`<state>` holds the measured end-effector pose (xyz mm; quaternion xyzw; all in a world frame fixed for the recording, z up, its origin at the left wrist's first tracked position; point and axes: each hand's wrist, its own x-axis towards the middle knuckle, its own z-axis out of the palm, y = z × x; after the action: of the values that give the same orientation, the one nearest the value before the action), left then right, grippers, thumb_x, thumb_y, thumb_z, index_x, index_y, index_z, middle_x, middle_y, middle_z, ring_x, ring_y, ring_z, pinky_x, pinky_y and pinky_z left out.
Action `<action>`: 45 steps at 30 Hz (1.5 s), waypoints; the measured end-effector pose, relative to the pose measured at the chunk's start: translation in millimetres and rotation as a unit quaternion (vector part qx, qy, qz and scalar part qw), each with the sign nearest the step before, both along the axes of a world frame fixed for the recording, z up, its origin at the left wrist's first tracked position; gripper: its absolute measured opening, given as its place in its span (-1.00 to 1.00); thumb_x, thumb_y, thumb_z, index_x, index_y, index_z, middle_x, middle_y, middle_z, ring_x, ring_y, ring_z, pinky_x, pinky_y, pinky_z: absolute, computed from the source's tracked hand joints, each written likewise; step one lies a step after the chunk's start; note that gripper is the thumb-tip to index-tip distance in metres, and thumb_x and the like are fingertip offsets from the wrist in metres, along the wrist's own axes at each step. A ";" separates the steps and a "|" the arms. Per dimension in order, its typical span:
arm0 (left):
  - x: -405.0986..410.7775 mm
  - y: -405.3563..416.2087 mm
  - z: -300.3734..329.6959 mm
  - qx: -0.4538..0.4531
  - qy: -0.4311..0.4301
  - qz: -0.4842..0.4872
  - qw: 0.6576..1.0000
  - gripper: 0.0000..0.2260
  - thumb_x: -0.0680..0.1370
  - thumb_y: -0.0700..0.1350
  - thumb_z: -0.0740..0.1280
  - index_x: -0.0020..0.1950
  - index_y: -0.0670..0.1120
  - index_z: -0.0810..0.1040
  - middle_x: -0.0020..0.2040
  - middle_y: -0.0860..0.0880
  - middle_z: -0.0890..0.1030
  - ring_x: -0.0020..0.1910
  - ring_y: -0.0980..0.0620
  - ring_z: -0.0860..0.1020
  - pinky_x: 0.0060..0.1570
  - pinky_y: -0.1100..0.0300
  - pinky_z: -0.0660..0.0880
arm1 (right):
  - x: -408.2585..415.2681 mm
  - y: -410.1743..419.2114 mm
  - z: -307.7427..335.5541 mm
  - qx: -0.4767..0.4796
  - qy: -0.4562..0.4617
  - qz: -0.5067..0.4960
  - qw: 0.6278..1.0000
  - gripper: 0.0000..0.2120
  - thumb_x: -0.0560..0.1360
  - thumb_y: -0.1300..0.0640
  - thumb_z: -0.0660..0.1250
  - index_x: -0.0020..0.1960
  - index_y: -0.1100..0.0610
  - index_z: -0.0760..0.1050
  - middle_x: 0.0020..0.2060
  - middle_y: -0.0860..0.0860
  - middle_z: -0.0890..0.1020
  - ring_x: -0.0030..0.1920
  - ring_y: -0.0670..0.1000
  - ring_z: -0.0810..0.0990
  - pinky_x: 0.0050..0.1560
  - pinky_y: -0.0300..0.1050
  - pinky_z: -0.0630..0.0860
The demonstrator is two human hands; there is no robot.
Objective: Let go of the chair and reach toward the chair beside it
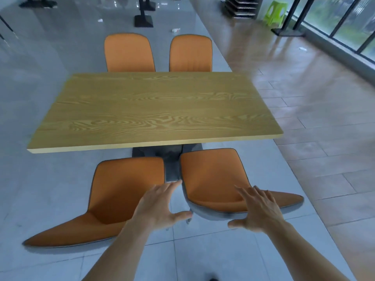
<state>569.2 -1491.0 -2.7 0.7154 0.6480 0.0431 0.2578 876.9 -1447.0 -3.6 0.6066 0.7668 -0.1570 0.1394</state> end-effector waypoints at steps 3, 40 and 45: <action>65.4 12.6 -8.3 -0.020 -0.016 -0.009 1.000 -0.07 0.27 0.58 0.23 0.53 0.23 0.06 0.51 0.16 0.27 0.44 0.04 0.24 0.38 -0.02 0.30 | 60.4 10.8 -8.6 -0.024 -0.012 0.017 0.999 0.19 0.12 -0.58 0.37 0.58 -0.19 -0.06 0.56 -0.08 0.17 0.55 0.11 0.05 0.52 0.17 0.01; 209.4 73.8 9.7 -0.042 0.006 -0.058 0.997 -0.20 0.39 0.57 0.04 0.54 0.23 0.05 0.56 0.13 0.19 0.52 0.04 0.13 0.48 -0.05 0.04 | 148.7 44.6 22.3 -0.057 0.066 -0.055 0.995 0.05 0.19 -0.72 -0.04 0.57 -0.27 -0.08 0.62 -0.03 0.05 0.59 0.06 -0.06 0.54 0.29 -0.09; 282.9 144.9 41.1 0.026 0.067 -0.072 0.995 -0.14 0.37 0.60 -0.10 0.56 0.19 0.00 0.59 0.07 0.10 0.54 0.04 0.04 0.51 -0.09 -0.08 | 224.2 103.3 52.1 0.014 0.083 -0.080 0.993 0.02 0.23 -0.72 -0.11 0.57 -0.28 -0.15 0.63 0.00 -0.04 0.60 0.09 -0.12 0.54 0.33 -0.14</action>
<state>852.1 -1346.1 38.4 0.7679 0.6092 -0.0068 0.1976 1101.2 -1343.7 48.4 0.6528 0.7269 -0.2066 0.0533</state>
